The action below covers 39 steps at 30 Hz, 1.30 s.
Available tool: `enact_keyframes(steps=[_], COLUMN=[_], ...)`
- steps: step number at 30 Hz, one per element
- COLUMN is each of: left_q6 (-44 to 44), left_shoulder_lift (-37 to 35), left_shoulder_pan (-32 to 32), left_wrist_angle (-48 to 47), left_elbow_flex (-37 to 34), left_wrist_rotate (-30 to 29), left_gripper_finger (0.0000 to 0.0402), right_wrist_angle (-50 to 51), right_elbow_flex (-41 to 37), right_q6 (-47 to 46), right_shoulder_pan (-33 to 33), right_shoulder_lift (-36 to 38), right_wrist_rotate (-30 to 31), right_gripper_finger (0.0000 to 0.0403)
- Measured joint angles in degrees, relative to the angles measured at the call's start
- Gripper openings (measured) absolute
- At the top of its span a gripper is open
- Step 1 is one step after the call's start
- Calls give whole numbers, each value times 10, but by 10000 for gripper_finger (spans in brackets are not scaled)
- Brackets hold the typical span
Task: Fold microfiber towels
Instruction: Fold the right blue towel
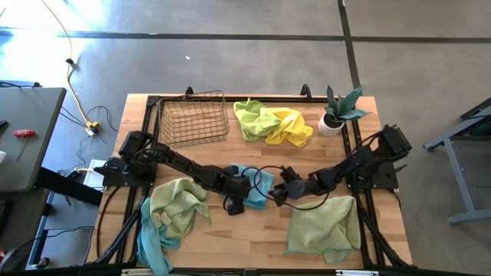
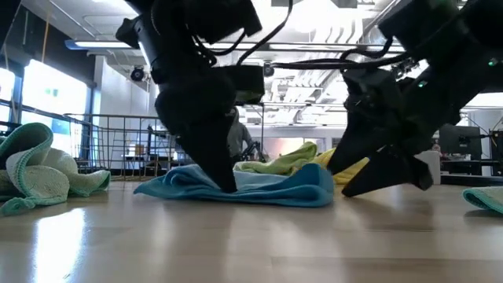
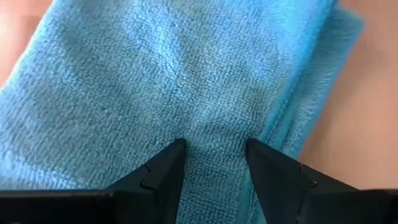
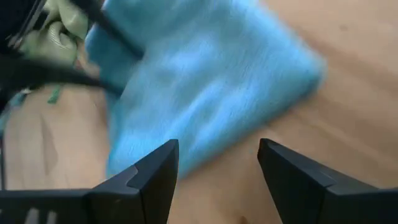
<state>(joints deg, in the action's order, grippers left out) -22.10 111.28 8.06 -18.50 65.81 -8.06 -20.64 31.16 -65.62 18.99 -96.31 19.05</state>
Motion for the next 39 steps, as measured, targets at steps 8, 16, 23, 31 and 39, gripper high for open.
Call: enact_keyframes(steps=[8,16,23,31,39], left_q6=[-30,2,-29,-48,-48], left_shoulder_lift=[1,1,2,2,2], left_shoulder_pan=[25,25,28,33,20], left_wrist_angle=[102,81,39,24,108], left_elbow_flex=[0,0,0,0,0], left_wrist_rotate=[19,39,88,57,52], left_gripper_finger=[163,163,163,163,163], right_wrist_angle=[-6,-5,6,16,46], right_elbow_flex=[-2,-2,-2,-2,-2], right_q6=[106,185,358,366,298], right_shoulder_pan=[-49,-59,-59,-59,-59], right_shoulder_lift=[0,7,49,51,51], right_wrist_rotate=[7,-75,-116,-100,-60], right_gripper_finger=[220,220,220,220,220])
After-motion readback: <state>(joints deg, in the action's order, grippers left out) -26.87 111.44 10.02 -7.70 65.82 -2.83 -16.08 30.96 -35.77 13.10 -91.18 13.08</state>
